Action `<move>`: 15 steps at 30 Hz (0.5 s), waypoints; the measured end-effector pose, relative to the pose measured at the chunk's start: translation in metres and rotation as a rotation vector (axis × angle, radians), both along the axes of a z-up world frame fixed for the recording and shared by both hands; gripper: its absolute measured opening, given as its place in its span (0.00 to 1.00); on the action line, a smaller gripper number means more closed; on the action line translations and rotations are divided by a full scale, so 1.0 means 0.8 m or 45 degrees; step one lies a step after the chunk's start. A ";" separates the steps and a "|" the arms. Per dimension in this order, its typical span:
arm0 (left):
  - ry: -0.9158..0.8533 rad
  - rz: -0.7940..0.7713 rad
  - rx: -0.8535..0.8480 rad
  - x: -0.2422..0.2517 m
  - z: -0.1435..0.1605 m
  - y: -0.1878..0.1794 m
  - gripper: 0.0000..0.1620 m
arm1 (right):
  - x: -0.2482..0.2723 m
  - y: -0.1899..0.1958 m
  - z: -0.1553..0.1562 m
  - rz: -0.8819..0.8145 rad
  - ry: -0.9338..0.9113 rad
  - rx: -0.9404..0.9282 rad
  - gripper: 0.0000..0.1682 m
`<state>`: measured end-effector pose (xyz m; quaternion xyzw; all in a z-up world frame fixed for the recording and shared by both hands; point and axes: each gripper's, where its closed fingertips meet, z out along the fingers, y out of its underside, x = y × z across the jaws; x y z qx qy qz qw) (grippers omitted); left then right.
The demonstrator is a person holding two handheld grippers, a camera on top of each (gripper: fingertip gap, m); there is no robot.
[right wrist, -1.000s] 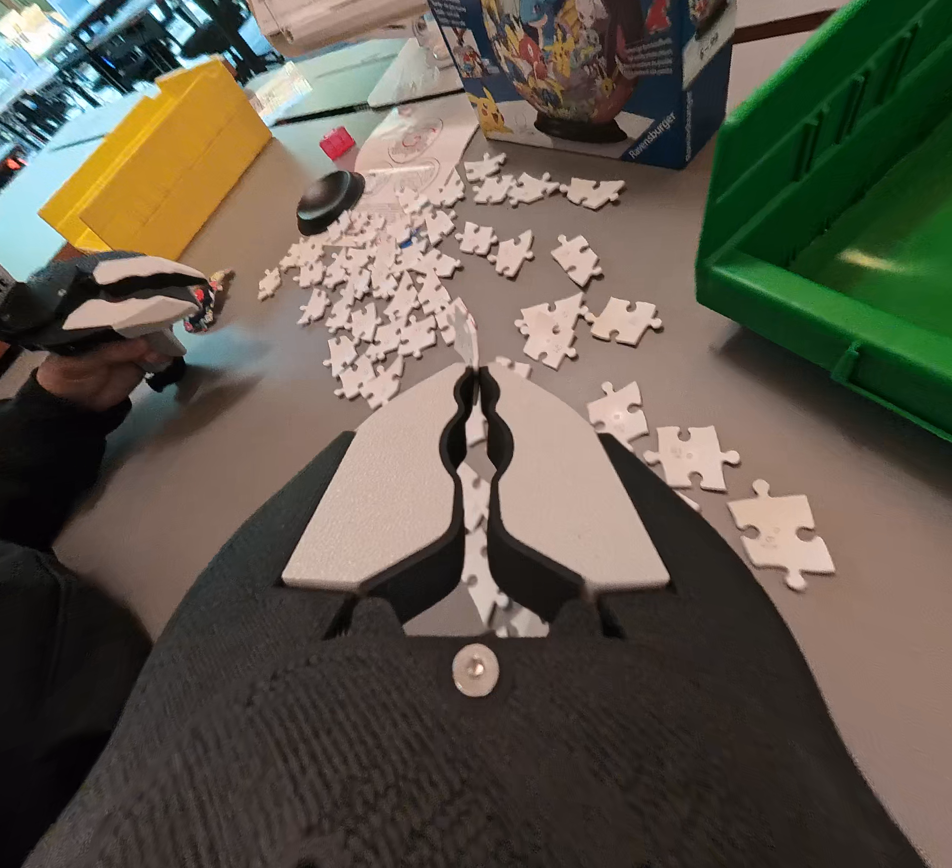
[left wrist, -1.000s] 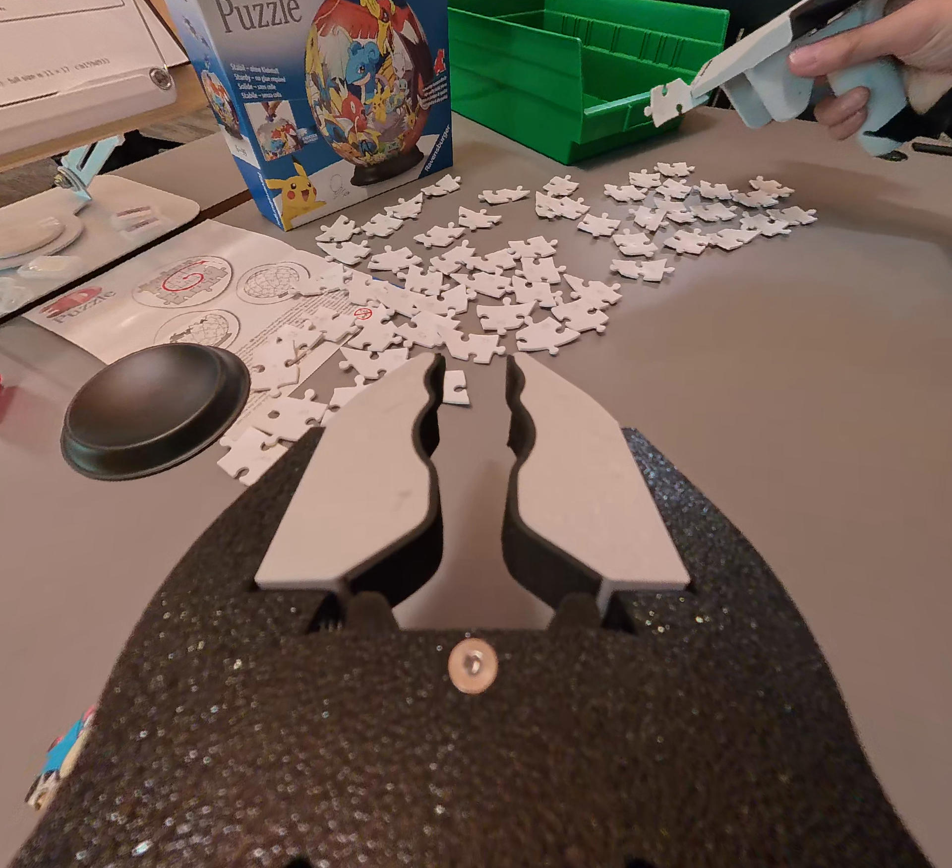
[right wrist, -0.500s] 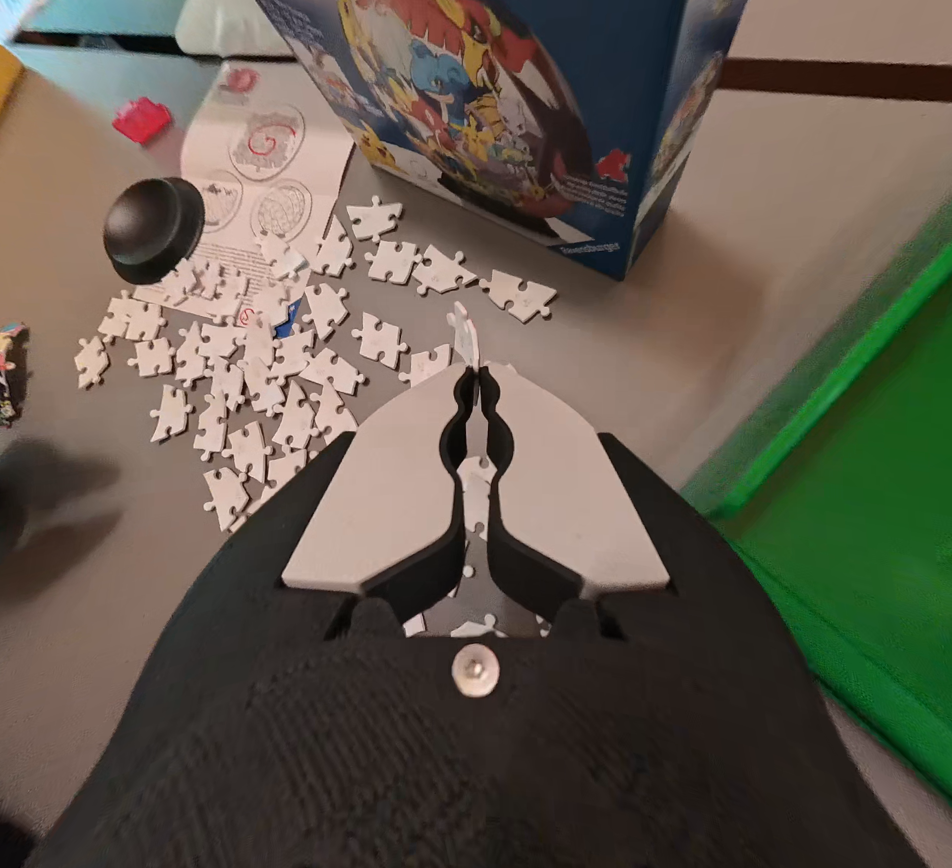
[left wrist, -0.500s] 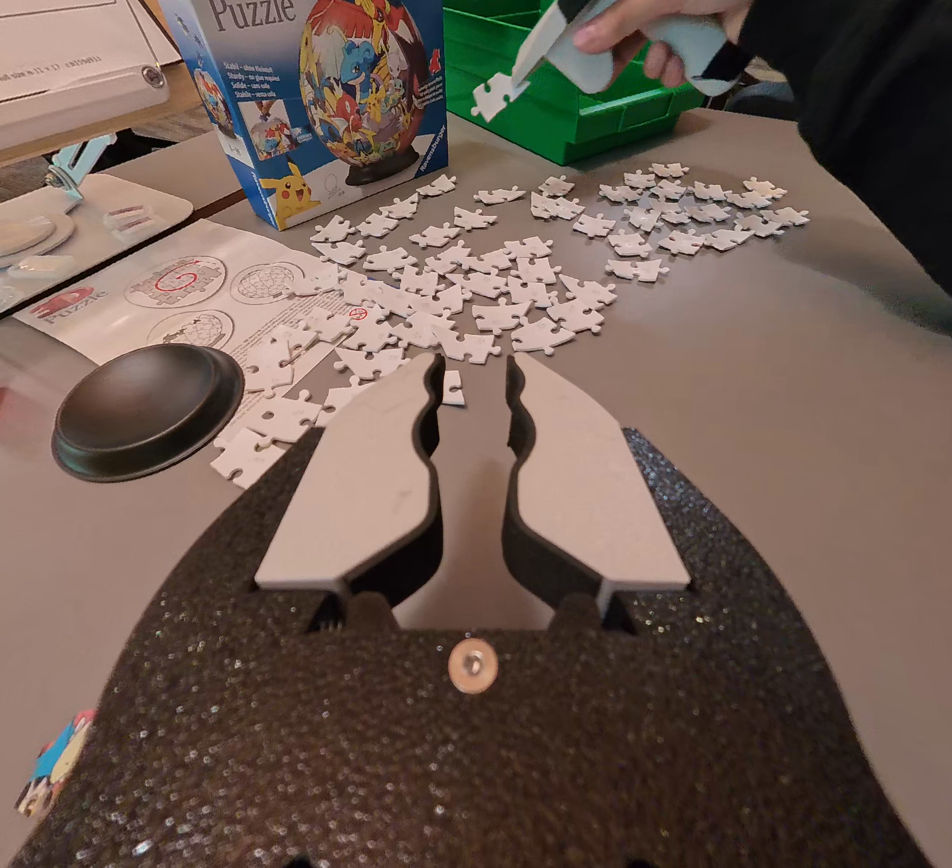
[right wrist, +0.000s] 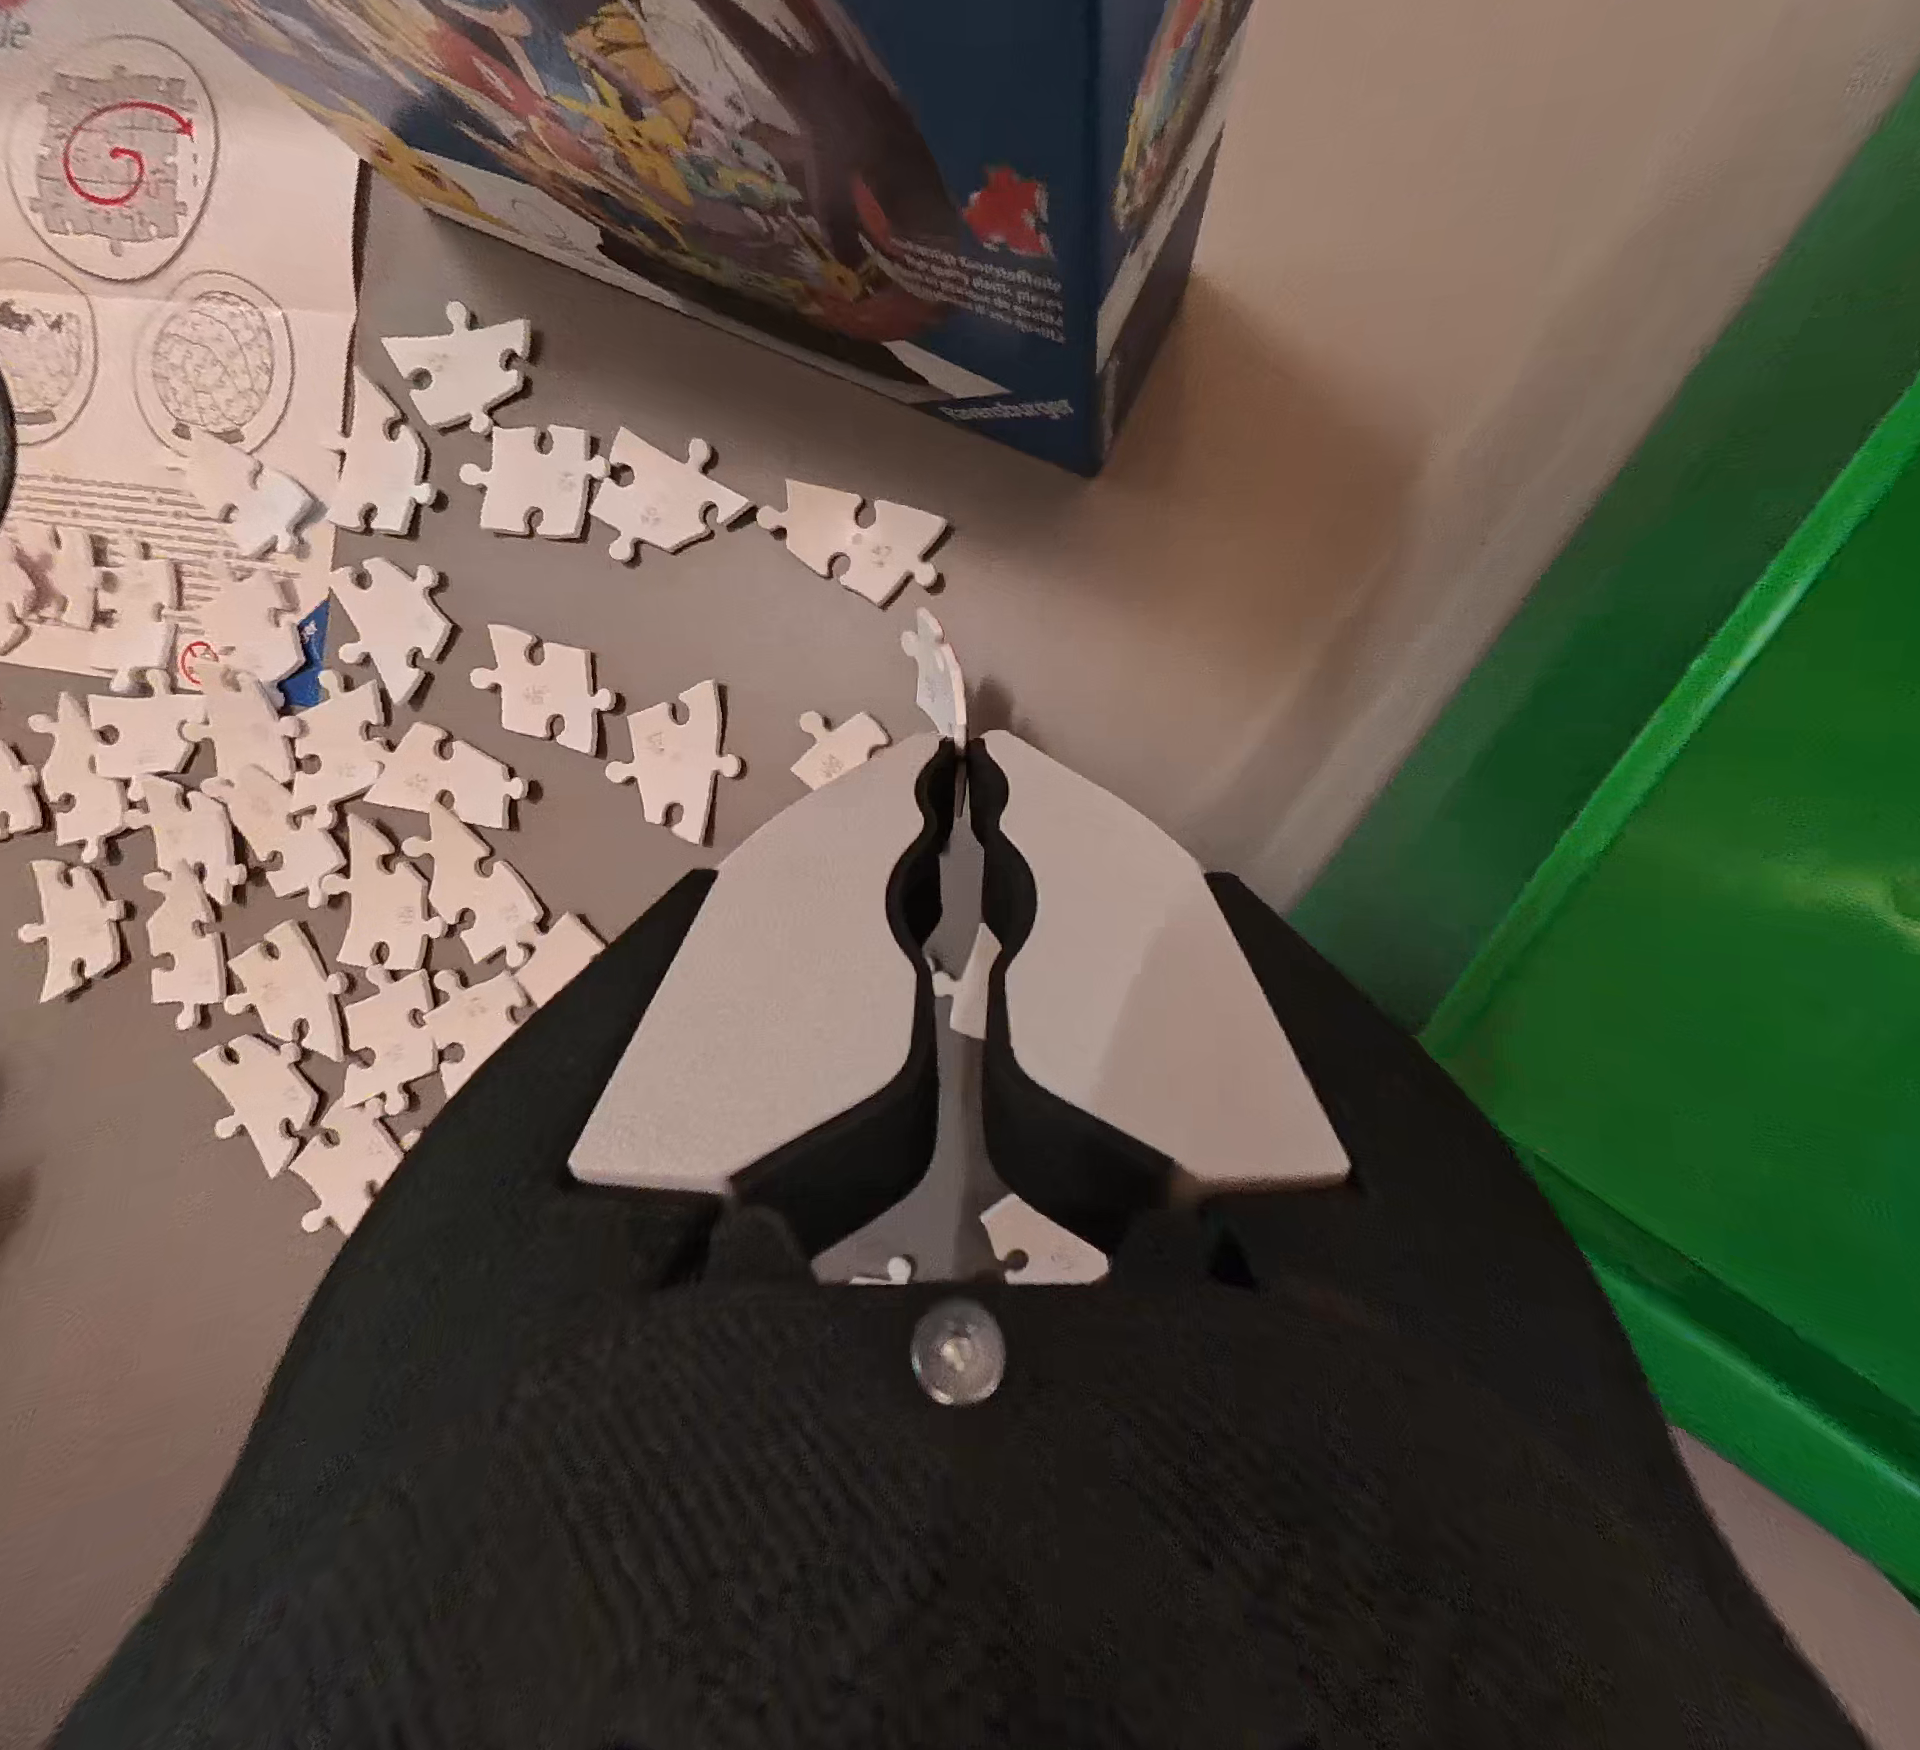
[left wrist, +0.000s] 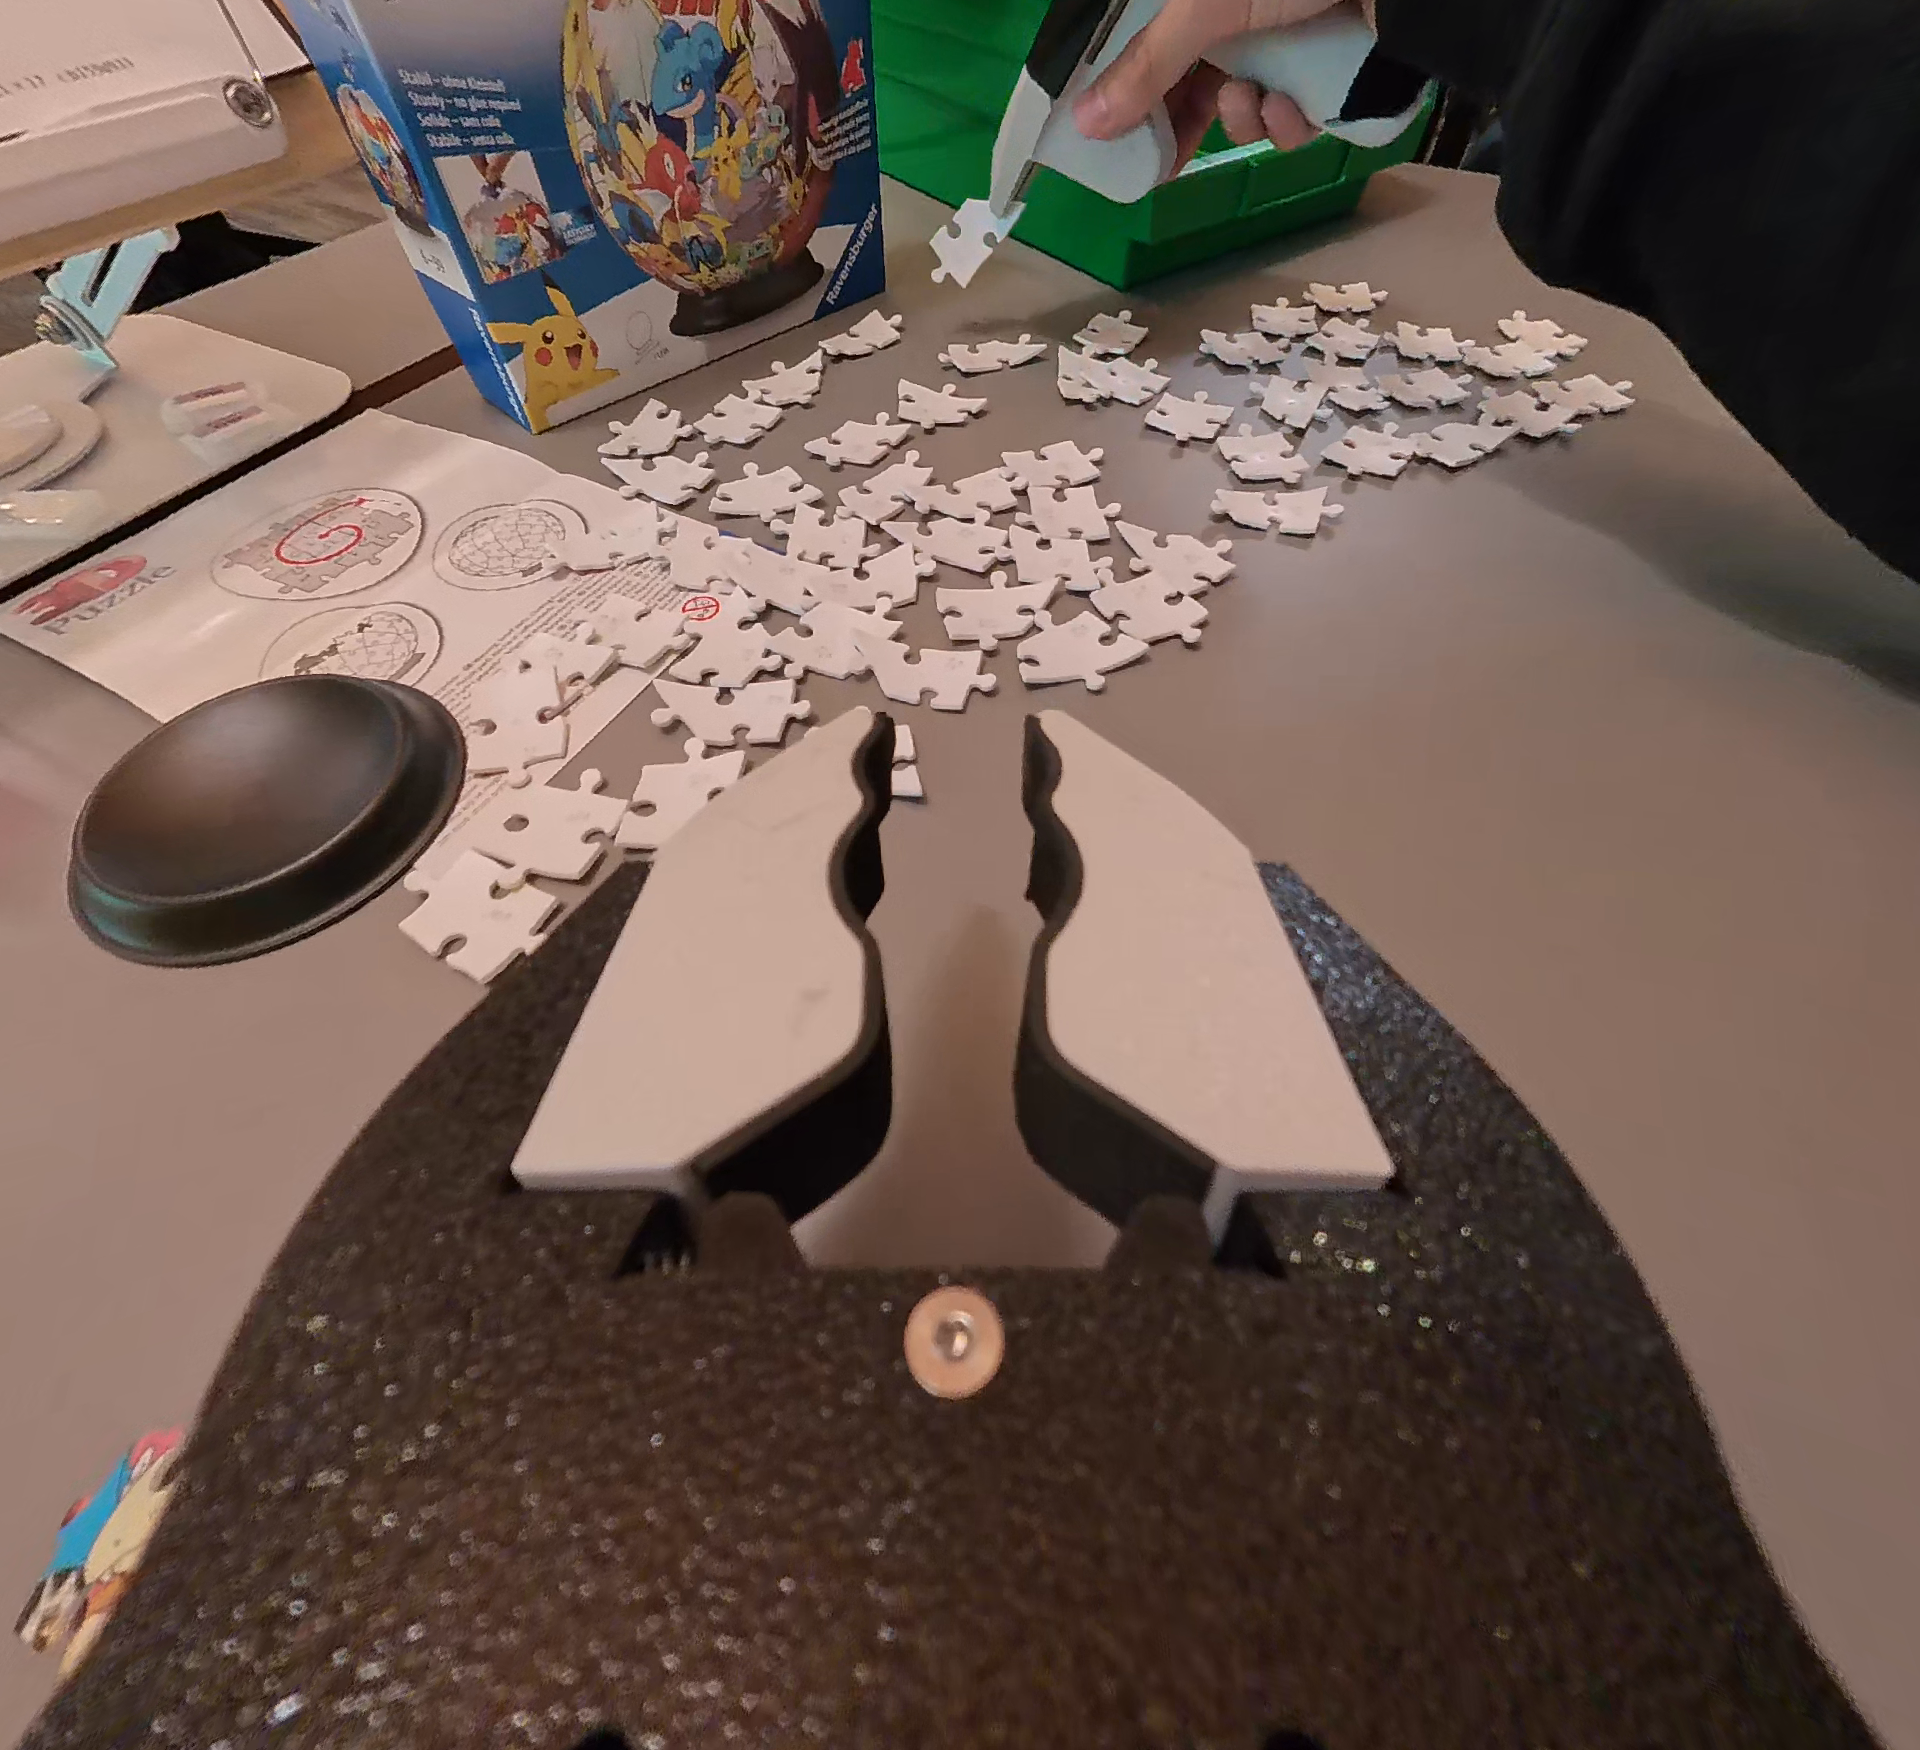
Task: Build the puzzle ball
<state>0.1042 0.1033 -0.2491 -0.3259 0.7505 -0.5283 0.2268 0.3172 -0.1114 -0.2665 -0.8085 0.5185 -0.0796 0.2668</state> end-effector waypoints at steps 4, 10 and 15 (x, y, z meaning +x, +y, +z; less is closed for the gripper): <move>0.003 -0.008 0.012 -0.001 -0.001 -0.001 0.14 | -0.016 0.021 0.023 0.124 -0.018 0.130 0.01; 0.018 0.006 -0.009 0.000 -0.001 0.001 0.14 | -0.051 -0.012 0.094 0.179 -0.164 0.318 0.01; 0.025 0.001 0.024 0.000 -0.005 -0.001 0.14 | -0.057 -0.039 0.107 0.167 -0.200 0.275 0.01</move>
